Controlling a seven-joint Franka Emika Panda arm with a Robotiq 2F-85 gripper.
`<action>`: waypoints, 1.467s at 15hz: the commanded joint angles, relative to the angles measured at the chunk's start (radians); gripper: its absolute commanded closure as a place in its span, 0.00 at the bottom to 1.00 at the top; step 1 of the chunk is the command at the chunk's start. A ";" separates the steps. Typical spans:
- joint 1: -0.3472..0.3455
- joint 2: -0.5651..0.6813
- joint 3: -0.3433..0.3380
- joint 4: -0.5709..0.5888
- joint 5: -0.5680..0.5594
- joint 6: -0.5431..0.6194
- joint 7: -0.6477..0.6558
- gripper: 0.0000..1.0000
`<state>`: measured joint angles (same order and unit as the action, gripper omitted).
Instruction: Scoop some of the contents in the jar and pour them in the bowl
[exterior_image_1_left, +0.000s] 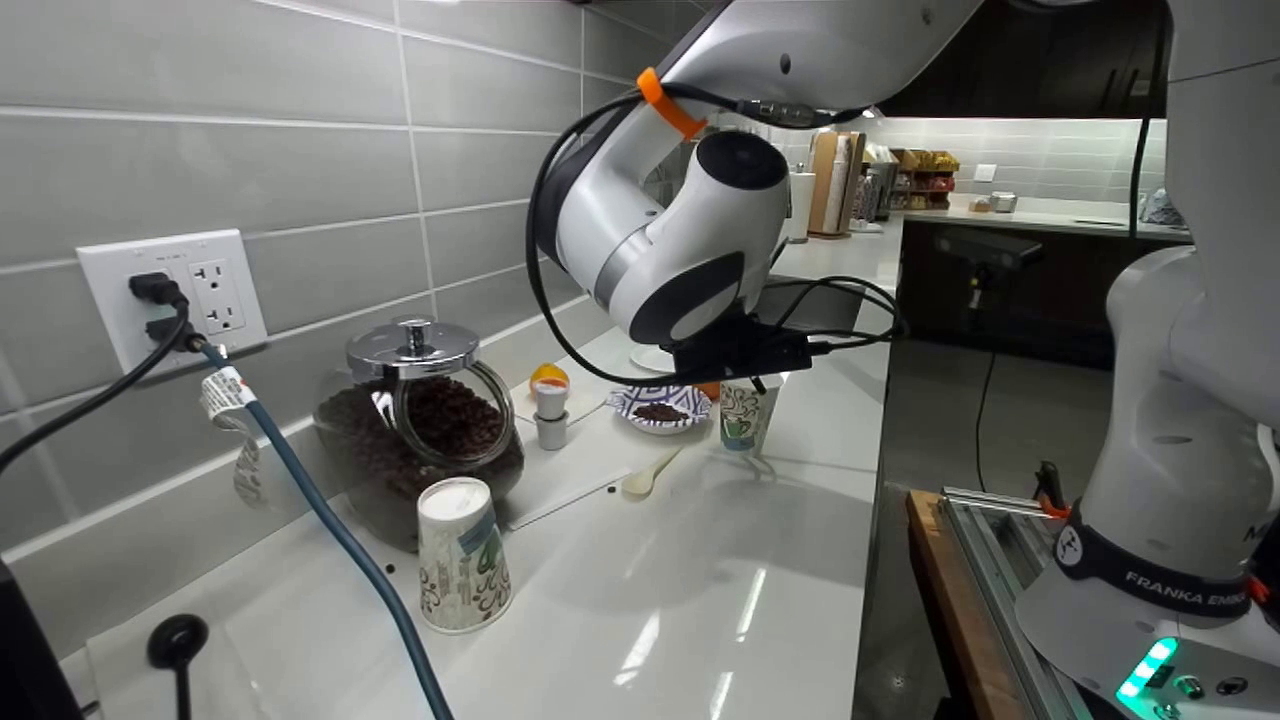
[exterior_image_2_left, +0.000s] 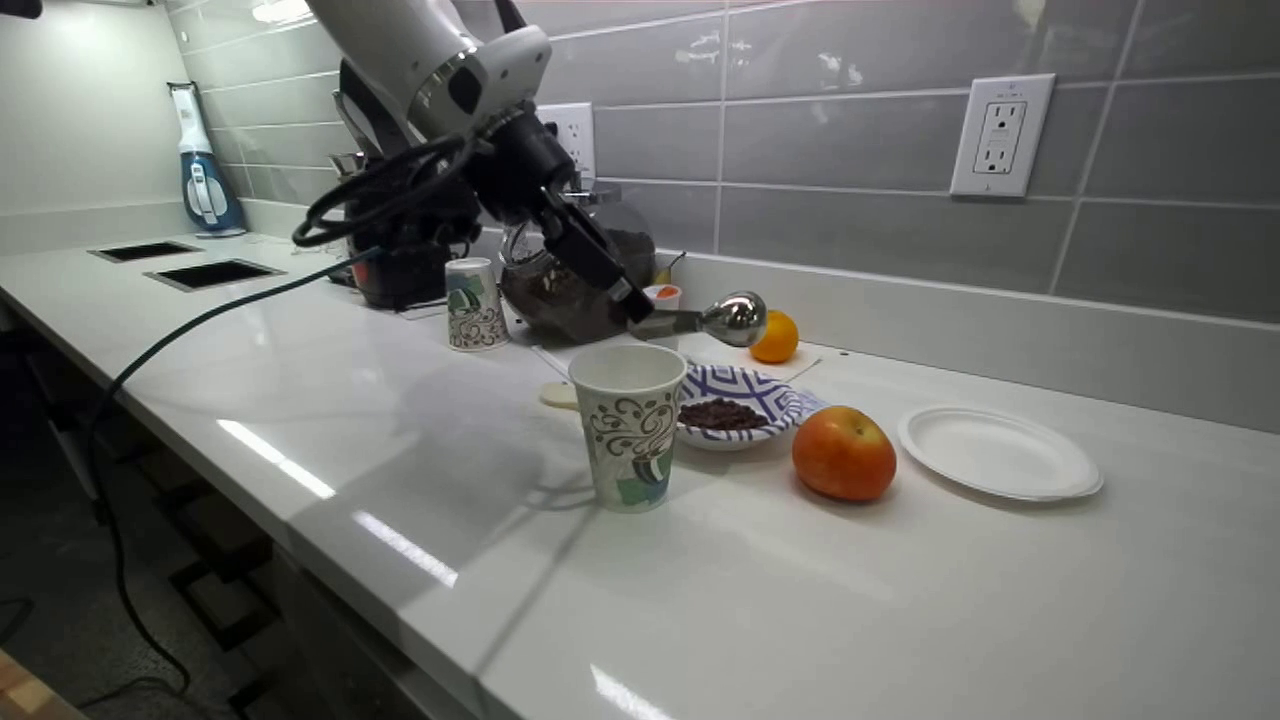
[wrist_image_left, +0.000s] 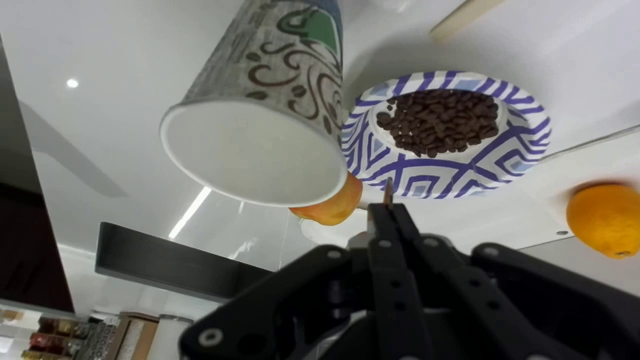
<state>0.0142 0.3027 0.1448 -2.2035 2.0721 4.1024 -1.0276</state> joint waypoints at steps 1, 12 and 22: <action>0.029 0.040 -0.010 0.028 -0.044 0.052 0.008 0.99; 0.069 0.100 -0.010 0.022 -0.188 0.095 -0.070 0.99; 0.092 0.139 -0.020 -0.014 -0.261 0.145 -0.217 0.99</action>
<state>0.0837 0.4336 0.1391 -2.1984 1.8567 4.2125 -1.2071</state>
